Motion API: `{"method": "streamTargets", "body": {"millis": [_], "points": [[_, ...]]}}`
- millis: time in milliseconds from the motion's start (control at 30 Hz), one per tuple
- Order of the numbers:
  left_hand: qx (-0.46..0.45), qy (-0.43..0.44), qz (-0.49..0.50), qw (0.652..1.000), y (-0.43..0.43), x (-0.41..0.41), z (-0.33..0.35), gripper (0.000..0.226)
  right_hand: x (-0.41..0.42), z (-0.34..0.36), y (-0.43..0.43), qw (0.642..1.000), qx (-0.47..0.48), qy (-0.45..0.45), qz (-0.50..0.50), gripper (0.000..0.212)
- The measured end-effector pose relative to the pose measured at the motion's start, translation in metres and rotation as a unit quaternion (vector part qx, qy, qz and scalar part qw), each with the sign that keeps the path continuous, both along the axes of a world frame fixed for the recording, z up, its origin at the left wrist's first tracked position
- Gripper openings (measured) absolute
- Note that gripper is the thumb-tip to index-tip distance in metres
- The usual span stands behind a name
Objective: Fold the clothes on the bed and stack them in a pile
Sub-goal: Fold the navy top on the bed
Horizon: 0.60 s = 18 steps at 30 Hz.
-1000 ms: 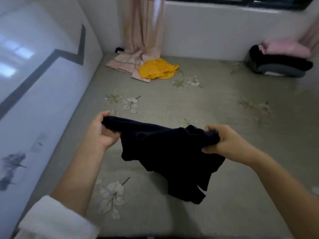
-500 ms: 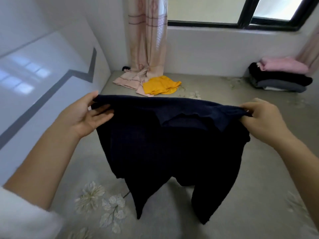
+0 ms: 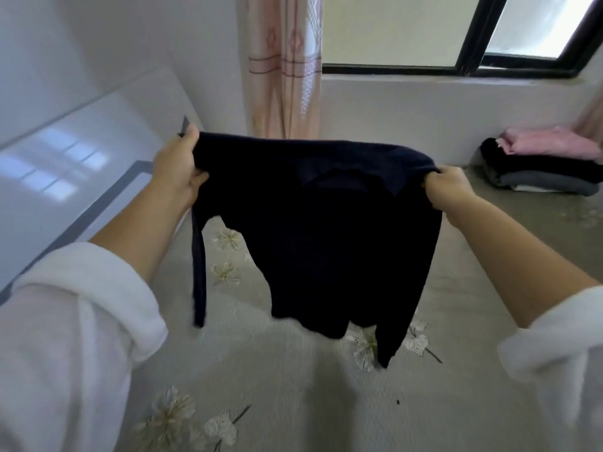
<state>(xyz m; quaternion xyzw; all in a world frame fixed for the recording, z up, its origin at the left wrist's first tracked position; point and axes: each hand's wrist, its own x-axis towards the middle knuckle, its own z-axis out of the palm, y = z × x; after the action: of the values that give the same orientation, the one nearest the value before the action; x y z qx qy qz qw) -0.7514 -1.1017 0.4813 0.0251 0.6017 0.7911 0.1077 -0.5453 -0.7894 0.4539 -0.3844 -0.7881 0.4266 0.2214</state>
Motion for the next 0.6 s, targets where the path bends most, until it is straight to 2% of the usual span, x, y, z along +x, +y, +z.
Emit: {"method": "streamTargets", "body": {"millis": [67,167,267,400,500,600], "points": [[0.036,0.044,0.023,0.998,0.001,-0.009,0.014,0.018,-0.003,0.011,0.007,0.989,0.148,-0.025,0.005,0.025],[0.080,0.093,0.044,0.991,-0.008,-0.008,0.018,0.017,0.001,0.018,0.011,0.937,0.344,-0.059,-0.007,0.028],[0.098,0.112,0.036,0.988,-0.024,0.008,-0.009,0.018,0.014,0.004,0.008,0.892,0.446,-0.072,-0.008,0.029],[0.037,0.063,0.020,0.997,-0.050,0.041,-0.084,0.014,0.039,-0.044,-0.005,0.920,0.385,-0.070,0.004,0.026],[-0.009,0.010,-0.003,1.000,-0.075,0.071,-0.144,0.023,0.063,-0.099,-0.019,0.942,0.309,-0.131,0.024,0.022],[-0.082,-0.049,-0.058,0.994,-0.097,0.105,-0.195,0.023,0.088,-0.159,-0.034,0.950,0.214,-0.215,0.067,0.024]]}}
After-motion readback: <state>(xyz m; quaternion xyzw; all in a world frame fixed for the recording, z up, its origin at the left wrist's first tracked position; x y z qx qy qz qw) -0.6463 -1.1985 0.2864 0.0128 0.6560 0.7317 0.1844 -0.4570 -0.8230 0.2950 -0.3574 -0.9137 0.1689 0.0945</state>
